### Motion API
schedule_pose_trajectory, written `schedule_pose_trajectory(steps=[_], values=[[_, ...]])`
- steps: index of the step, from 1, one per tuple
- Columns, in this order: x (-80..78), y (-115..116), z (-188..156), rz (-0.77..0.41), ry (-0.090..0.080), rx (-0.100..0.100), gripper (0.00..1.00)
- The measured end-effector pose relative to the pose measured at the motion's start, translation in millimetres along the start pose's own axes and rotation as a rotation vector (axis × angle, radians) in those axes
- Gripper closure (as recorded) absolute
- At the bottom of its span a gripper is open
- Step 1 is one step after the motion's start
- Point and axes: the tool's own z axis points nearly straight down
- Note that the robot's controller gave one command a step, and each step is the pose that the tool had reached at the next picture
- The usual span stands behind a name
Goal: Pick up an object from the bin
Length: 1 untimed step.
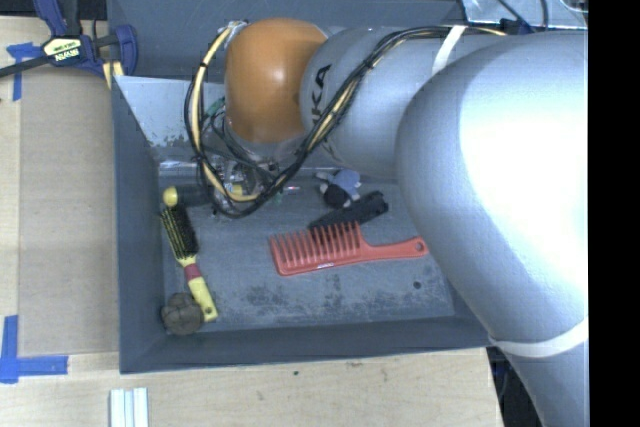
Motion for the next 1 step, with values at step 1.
schedule_pose_trajectory(steps=[1], values=[[0.0,-0.1,0.0,0.001,0.0,0.0,1.0]])
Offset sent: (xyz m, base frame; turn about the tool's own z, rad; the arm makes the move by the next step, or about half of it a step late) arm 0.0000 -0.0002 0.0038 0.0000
